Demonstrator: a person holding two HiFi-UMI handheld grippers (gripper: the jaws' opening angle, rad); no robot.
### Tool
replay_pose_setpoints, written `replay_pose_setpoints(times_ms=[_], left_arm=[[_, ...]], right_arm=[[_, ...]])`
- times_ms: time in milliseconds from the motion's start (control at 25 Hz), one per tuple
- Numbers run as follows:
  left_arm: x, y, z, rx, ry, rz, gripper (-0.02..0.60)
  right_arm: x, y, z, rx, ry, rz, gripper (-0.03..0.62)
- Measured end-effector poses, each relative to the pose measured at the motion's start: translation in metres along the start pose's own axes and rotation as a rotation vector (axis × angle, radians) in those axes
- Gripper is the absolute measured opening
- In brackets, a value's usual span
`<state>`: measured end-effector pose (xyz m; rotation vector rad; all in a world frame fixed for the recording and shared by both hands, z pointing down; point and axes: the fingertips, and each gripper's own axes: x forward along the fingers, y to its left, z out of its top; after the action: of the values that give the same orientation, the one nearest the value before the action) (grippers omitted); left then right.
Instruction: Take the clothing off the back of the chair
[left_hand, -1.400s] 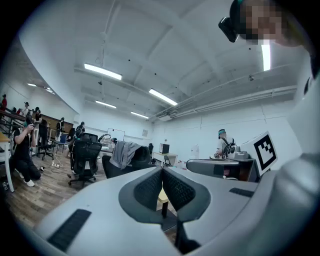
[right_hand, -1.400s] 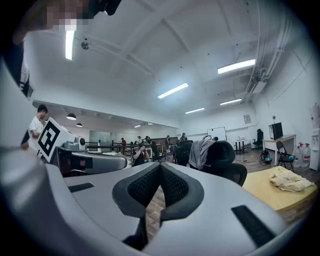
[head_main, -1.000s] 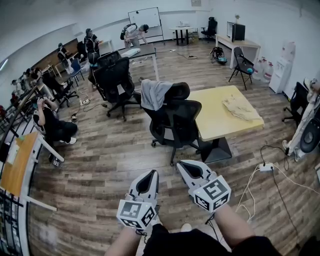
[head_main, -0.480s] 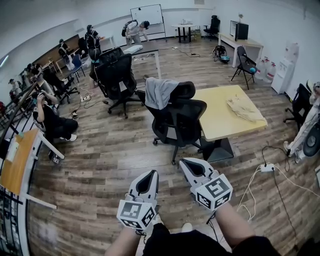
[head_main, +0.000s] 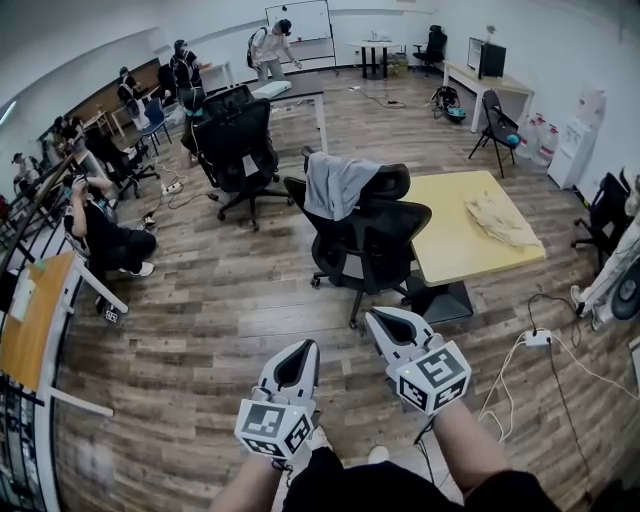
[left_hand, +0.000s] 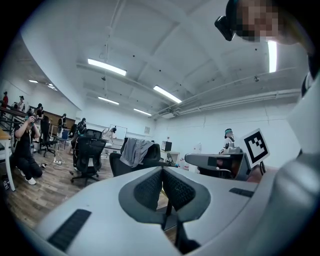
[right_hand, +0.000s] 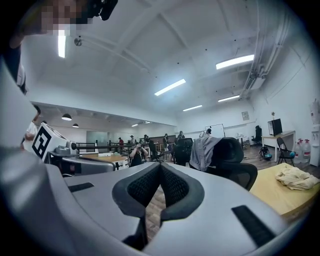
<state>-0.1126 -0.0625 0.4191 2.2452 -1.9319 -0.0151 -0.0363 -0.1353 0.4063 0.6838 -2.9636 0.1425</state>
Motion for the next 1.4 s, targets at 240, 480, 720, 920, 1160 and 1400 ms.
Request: replay_pose_setpoints(times_ms=[240,480,720,920,1160,1400], left_arm=[[0.016,0.044,0.005,-0.011,0.007,-0.021,0.015],[0.036,0.085,0.010,-0.007,0.013,-0.068,0.015],[0.048,0.129,0.018,-0.013,0.011,-0.126,0.015],[0.047,0.158,0.017,-0.016,0.022,-0.170,0.015],[0.048,0.184,0.018,-0.020,0.025,-0.201,0.015],[0.058,0.194,0.016,-0.019,0.030,-0.220,0.015]], right_arm=[[0.046,-0.011,0.006,0.021,0.004,-0.042,0.012],[0.092,-0.022,0.009,0.035,0.004,-0.093,0.012],[0.140,-0.032,0.017,0.039,0.000,-0.164,0.014],[0.170,-0.035,0.024,0.022,0.001,-0.235,0.015],[0.193,-0.047,0.028,0.049,-0.008,-0.298,0.017],[0.206,-0.064,0.026,0.061,-0.010,-0.329,0.088]])
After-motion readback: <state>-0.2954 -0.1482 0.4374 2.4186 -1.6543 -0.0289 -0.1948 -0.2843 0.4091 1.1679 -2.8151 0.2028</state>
